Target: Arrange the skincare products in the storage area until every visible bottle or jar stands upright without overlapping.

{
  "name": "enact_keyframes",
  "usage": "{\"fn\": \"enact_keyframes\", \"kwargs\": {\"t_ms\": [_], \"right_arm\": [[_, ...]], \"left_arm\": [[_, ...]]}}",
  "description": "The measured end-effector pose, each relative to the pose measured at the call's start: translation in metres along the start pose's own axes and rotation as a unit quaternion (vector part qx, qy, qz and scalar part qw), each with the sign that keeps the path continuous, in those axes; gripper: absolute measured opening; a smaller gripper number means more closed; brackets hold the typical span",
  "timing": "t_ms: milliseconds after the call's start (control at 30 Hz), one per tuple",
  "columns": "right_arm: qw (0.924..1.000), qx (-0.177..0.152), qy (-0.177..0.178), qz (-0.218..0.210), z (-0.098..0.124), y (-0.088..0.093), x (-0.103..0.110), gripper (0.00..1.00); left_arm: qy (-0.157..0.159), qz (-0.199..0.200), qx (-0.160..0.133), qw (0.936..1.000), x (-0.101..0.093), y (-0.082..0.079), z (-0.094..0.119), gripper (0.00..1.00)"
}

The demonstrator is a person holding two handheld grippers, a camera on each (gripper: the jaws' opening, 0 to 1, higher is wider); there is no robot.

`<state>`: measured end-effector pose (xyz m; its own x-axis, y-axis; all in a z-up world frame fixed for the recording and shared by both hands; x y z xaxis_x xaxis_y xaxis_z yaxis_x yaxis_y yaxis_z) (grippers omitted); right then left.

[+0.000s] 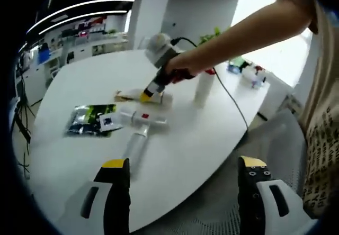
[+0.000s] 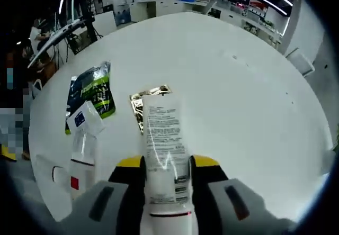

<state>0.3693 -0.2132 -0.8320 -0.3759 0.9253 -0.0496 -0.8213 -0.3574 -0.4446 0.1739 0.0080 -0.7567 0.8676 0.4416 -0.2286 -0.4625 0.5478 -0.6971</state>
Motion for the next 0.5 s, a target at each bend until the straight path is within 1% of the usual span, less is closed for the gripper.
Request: {"fn": "enact_keyframes", "kwargs": {"t_ms": [67,100,133,167,200,267,367,500], "right_arm": [[0.9999,-0.006,-0.006,0.007,-0.0022,-0.002,0.0024,0.34],[0.9999,-0.004,-0.005,-0.009,-0.003,-0.0016,0.002,0.33],[0.9996,-0.005,-0.013,-0.024,-0.0042,-0.0018,0.0036,0.33],[0.9998,-0.011,-0.012,-0.01,-0.0043,-0.0033,0.0021,0.32],[0.9994,-0.009,-0.016,0.03,-0.0041,-0.0027,0.0019,0.31],[0.9997,-0.012,-0.014,0.015,-0.0039,-0.0013,0.0024,0.3],[0.9992,-0.02,-0.004,0.036,-0.0028,-0.002,0.0051,0.29],[0.9994,-0.014,-0.005,0.031,-0.0032,-0.0028,0.004,0.29]], "left_arm": [[0.0,0.002,0.002,1.0,0.0001,0.0009,-0.0002,0.81],[0.001,0.004,0.002,1.0,0.0001,0.0012,-0.0003,0.81],[0.0,0.004,0.003,1.0,0.0,0.0013,-0.0004,0.81],[-0.001,0.003,0.005,1.0,0.0,0.0018,-0.0006,0.81],[-0.001,0.002,0.006,1.0,-0.0001,0.0021,-0.0008,0.81],[-0.002,0.002,0.007,1.0,-0.0004,0.0021,-0.0013,0.81],[-0.005,0.001,0.009,1.0,0.0002,0.0022,-0.0017,0.81],[-0.008,0.005,0.004,0.9999,0.0011,0.0014,-0.0009,0.81]]}}
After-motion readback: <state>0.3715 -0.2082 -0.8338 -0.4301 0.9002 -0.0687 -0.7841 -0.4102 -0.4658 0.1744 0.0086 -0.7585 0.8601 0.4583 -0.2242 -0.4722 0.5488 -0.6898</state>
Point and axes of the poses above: the point that each gripper's makers call its tool centre point, and the gripper's own axes: z roughly backward along the fingers, x roughly to its left, y roughly out of its underside, the point moved 5 cm from there along z, roughly backward along the fingers, and after that the axes turned 7 degrees about x, right-handed, at the moved point
